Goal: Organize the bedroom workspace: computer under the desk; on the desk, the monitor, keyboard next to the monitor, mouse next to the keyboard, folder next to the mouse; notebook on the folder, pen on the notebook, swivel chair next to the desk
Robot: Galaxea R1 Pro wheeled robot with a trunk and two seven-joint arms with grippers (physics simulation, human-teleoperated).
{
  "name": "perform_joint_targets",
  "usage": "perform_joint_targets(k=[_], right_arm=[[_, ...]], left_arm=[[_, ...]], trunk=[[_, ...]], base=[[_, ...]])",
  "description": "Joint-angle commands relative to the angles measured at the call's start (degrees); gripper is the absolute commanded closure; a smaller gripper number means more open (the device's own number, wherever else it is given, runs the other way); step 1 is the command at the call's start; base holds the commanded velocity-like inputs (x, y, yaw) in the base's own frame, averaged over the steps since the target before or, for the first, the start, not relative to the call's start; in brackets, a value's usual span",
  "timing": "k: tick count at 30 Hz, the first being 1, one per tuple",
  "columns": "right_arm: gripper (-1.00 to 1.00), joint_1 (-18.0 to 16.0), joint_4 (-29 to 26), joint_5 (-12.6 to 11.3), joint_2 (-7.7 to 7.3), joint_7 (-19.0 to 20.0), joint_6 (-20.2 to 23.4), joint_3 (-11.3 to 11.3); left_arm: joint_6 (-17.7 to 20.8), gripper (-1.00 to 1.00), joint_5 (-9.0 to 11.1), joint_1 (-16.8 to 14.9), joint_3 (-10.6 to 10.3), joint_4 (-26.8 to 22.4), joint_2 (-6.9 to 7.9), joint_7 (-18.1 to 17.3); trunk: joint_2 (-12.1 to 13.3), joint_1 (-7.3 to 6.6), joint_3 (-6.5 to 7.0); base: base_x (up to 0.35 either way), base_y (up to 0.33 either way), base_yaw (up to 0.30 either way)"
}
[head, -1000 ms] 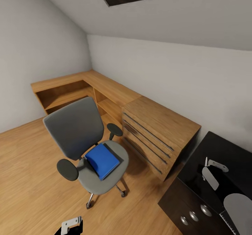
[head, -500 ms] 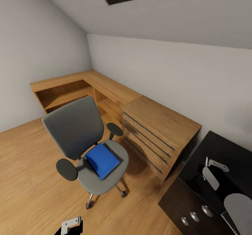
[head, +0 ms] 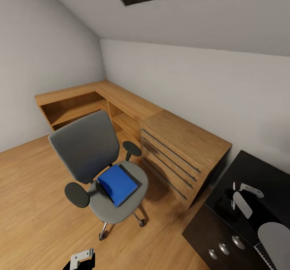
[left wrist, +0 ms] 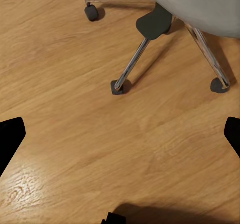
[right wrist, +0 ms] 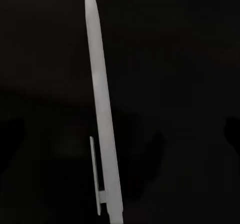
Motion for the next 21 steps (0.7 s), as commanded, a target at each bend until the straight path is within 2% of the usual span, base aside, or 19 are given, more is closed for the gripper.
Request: perform_joint_targets(k=[1,9,10,17,18,21], right_arm=[[-1.00,0.0,-0.1,-0.4,-0.04,-0.3,0.3,0.2],[-1.00,0.0,-1.7,-0.4,-0.02,-0.3,0.4,0.1],[-1.00,0.0,-5.4,-0.7,0.00,-0.4,0.9,0.1],[-1.00,0.4,-15.3,-1.0,0.24,-0.6,4.9,0.1],[-1.00,0.7,-18.5,-1.1,0.46,-0.6,6.5,0.1],[-1.00,1.9,-23.3,-1.3,1.34,-0.6,8.6,0.1]], left_arm=[[-0.3,-1.00,0.0,-0.1,-0.4,-0.2,0.00,0.4],[-0.3,-1.00,0.0,-0.1,-0.4,-0.2,0.05,0.4],[-0.3,-1.00,0.0,-0.1,-0.4,-0.2,0.08,0.4],[-0.3,-1.00,0.0,-0.1,-0.4,-0.2,0.13,0.4],[-0.3,-1.00,0.0,-0.1,-0.4,-0.2,0.15,0.4],[-0.3,-1.00,0.0,-0.1,-0.4,-0.2,0.17,0.4]], trunk=[[-0.1,0.02,-0.08],[-0.1,0.02,-0.08],[-0.1,0.02,-0.08],[-0.1,0.02,-0.08],[-0.1,0.02,-0.08],[-0.1,0.02,-0.08]], base=[[0.000,0.000,0.000],[0.000,0.000,0.000],[0.000,0.000,0.000],[0.000,0.000,0.000],[0.000,0.000,0.000],[0.000,0.000,0.000]])
